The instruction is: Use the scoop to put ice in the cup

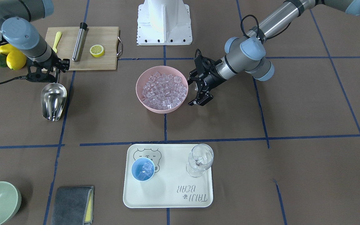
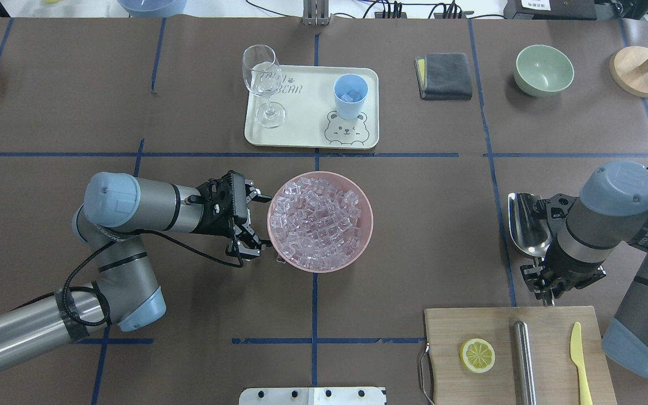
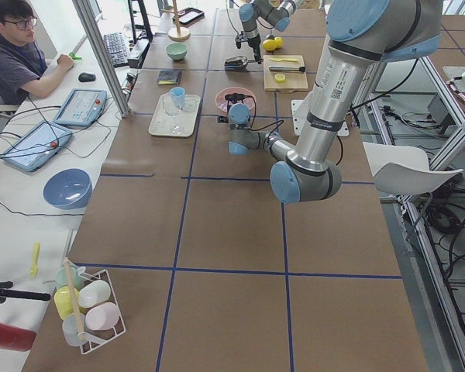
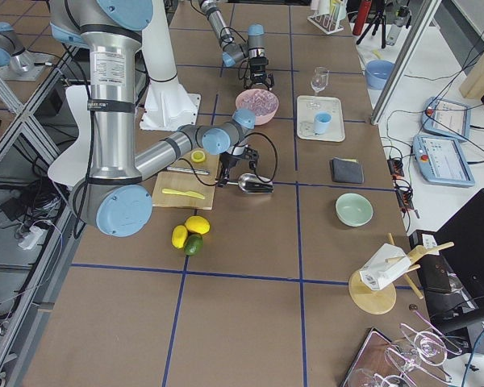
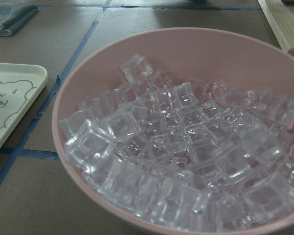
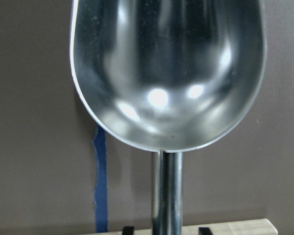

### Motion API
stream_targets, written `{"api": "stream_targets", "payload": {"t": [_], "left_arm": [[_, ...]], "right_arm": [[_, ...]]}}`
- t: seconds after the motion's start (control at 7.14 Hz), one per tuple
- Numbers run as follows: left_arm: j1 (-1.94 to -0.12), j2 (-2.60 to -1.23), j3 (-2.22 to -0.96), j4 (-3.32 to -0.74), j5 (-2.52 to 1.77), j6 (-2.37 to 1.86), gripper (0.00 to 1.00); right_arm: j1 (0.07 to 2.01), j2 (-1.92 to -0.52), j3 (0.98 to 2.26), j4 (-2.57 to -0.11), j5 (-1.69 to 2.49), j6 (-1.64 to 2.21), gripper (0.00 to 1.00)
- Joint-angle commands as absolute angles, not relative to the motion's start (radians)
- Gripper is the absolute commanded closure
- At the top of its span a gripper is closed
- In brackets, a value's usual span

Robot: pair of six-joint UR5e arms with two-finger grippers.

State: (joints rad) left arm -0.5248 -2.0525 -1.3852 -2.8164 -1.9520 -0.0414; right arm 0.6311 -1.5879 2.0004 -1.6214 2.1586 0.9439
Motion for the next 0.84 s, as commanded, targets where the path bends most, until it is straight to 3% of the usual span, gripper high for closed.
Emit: {"api": "stream_targets", "payload": {"t": [0.0,0.7], "left_arm": [[-0.526,-2.052,-1.385,-2.816,-1.953,-0.041,0.00],[-0.563,-2.028,-1.393,-2.803,-1.977,-0.040,0.00]], "right_arm": [[0.682,-1.582,2.029,-1.621,2.152,0.945,0.00],[1.059,-1.568,1.985,-1.638,2.171,0.509,0.00]]}}
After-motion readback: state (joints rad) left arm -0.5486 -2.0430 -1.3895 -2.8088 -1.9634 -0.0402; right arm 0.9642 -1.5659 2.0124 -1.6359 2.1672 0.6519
